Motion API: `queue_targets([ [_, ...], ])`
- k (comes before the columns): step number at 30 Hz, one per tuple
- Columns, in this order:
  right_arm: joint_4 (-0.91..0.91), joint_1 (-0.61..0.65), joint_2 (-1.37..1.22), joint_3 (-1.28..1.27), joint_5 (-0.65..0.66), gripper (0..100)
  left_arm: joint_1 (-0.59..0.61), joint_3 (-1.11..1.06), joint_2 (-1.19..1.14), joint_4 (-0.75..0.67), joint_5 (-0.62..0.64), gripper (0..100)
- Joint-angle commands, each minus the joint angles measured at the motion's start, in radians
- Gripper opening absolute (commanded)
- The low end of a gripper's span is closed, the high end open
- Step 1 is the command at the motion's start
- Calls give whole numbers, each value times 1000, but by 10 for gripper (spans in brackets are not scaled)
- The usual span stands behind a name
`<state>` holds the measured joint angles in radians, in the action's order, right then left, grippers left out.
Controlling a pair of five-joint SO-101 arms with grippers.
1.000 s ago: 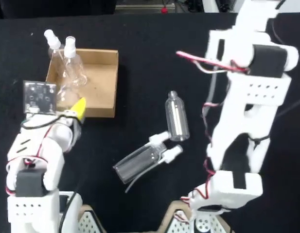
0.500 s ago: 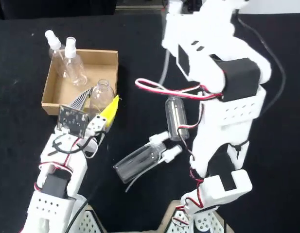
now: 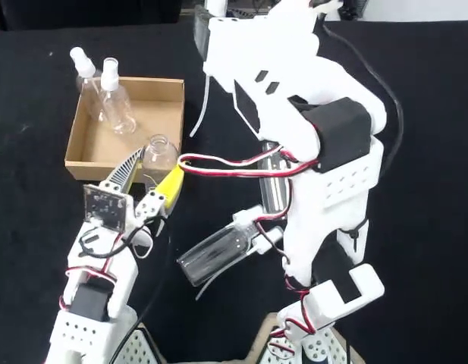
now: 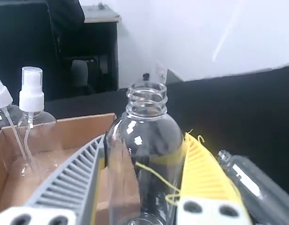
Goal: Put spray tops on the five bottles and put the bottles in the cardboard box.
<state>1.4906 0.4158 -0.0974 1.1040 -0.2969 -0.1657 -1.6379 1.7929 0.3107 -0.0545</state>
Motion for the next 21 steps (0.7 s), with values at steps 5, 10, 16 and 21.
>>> queue_targets([
  [5,-37,81,73,4,40,11,-10,-1,32,-21,40,109],
  [10,-31,95,77,5,57,11,-10,-2,32,-17,40,109],
  [16,6,97,108,7,54,11,-10,-2,32,-15,40,109],
  [21,83,95,226,-2,52,11,-10,-2,32,-15,43,109],
])
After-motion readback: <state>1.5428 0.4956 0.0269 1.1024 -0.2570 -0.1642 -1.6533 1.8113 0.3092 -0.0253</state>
